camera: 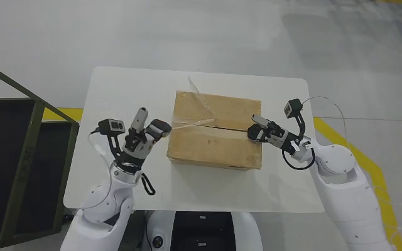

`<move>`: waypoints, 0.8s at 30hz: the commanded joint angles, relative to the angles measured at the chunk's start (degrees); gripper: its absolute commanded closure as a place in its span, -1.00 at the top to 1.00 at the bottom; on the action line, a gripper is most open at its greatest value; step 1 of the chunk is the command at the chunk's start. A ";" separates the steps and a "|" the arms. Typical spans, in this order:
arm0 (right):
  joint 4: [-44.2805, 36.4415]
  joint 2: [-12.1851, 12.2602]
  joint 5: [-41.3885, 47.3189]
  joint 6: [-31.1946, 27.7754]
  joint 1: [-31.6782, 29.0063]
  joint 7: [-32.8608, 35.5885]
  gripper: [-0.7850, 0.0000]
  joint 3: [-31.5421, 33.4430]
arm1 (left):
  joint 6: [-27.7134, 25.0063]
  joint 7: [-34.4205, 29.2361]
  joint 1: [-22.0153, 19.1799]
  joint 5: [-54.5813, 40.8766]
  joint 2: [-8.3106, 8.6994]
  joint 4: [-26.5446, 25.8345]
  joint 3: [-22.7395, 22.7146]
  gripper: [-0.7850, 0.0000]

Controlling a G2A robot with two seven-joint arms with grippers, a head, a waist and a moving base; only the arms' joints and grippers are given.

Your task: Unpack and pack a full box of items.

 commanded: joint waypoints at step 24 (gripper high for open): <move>0.00 0.00 0.00 0.00 0.00 0.00 1.00 0.00 | 12.08 -7.46 -11.17 -0.26 2.35 19.53 -20.12 1.00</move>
